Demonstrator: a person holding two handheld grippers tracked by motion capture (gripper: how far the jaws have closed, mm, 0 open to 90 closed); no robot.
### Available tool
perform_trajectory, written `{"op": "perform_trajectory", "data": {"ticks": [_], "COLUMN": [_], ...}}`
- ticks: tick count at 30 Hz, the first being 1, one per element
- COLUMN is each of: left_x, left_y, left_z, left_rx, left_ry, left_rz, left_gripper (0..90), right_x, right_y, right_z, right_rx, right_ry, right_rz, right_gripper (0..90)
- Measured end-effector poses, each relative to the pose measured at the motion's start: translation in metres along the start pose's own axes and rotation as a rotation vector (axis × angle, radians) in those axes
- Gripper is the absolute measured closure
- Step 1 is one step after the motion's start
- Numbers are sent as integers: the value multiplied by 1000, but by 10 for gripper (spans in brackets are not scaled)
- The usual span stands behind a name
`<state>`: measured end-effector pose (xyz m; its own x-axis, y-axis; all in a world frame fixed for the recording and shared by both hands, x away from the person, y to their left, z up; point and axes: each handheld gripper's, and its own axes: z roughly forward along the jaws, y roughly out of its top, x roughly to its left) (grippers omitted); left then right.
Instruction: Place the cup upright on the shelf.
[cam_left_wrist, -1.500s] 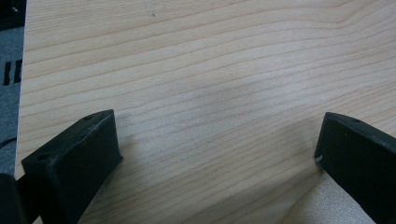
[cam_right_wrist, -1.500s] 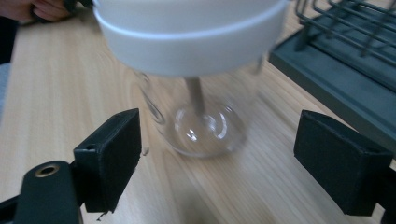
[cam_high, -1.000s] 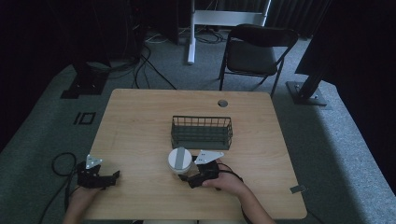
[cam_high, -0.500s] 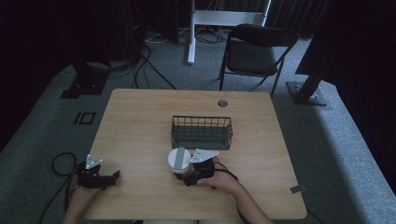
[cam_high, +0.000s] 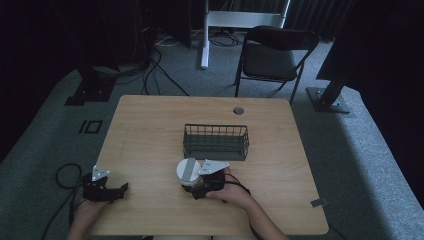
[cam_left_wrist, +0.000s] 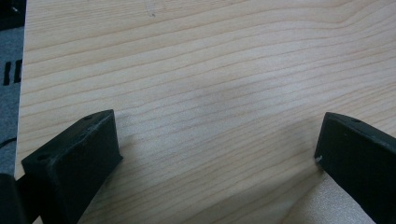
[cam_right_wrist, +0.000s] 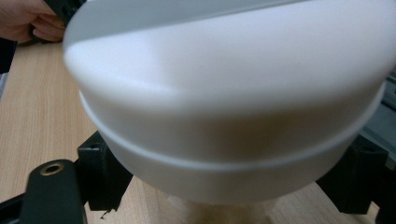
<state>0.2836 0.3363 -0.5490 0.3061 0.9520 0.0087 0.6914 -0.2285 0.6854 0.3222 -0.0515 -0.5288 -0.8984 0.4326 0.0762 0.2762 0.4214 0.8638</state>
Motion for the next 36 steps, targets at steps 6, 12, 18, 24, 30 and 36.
{"op": "perform_trajectory", "data": {"ticks": [6,12,18,24,30,36], "left_x": [0,0,0,0,0,0], "left_y": [0,0,0,0,0,0], "left_z": [0,0,0,0,0,0], "left_rx": [-1,-1,0,0,-1,0], "left_ry": [-2,-2,-2,-2,-2,-1], "left_rz": [2,2,2,1,0,2], "left_gripper": [1,1,1,0,0,1], "right_x": [5,4,5,6,4,-1], "right_y": [5,11,22,35,50,63], "right_z": [1,-1,-5,-11,-21,-31], "right_rx": [5,-13,-20,-31,-65,-89], "right_ry": [6,-10,-10,-23,-54,-88], "right_rz": [-4,25,21,14,2,-4], "right_gripper": [183,183,183,183,183,183]}}
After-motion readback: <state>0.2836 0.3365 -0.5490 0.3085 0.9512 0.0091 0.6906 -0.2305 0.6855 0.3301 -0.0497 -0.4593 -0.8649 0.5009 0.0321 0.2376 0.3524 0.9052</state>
